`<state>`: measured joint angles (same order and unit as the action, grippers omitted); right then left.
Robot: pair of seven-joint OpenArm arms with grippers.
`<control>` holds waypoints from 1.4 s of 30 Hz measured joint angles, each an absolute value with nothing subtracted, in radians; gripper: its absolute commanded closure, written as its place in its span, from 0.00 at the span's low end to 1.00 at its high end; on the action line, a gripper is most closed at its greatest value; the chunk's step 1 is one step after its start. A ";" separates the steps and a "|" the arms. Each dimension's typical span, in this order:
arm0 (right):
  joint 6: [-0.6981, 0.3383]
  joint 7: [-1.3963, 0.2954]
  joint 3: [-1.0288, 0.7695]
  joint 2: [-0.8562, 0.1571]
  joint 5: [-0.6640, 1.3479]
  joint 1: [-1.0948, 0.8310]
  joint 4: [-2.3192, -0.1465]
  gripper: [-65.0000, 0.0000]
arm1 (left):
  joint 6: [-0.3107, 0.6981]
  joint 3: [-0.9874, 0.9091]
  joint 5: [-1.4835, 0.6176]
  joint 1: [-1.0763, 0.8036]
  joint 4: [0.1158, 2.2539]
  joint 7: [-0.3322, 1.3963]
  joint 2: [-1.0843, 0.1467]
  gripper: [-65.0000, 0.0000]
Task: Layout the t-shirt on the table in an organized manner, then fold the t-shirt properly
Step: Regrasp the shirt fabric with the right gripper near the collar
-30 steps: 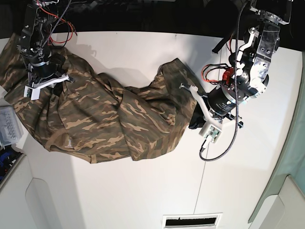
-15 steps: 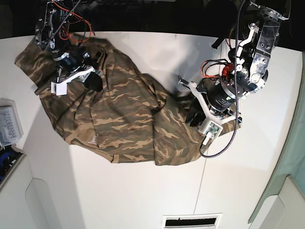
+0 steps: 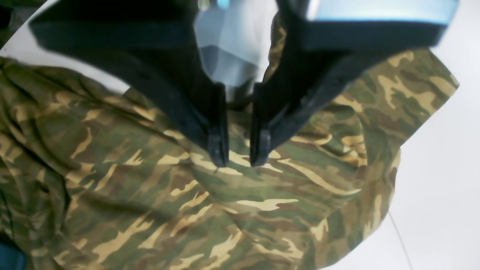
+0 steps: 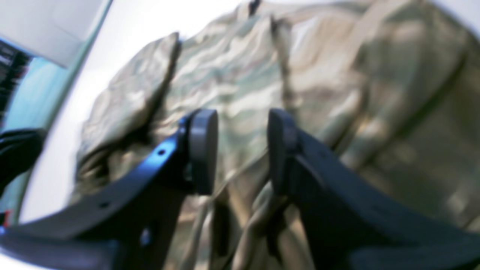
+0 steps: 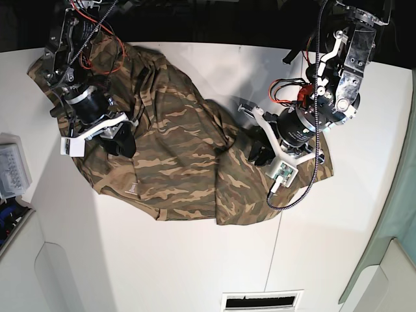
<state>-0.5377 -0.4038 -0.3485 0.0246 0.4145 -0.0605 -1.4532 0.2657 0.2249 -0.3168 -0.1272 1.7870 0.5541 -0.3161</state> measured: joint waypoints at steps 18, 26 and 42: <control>-0.396 -0.236 -0.273 0.025 0.229 0.097 -1.106 0.78 | 0.278 0.225 -0.315 -0.127 1.787 0.572 -0.314 0.79; -0.479 -0.255 -0.271 0.028 0.270 0.094 -1.128 0.78 | 0.278 0.225 -0.315 -0.128 1.787 0.572 -0.314 0.79; -0.484 -0.259 -0.237 0.030 0.273 0.094 -1.132 0.96 | 0.278 0.225 -0.311 -0.128 1.787 0.572 -0.314 0.79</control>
<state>-0.4835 -0.2588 -0.2375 0.0303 0.2726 0.0944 -1.1320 0.2779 0.2249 -0.3115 -0.1276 1.7870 0.5720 -0.3138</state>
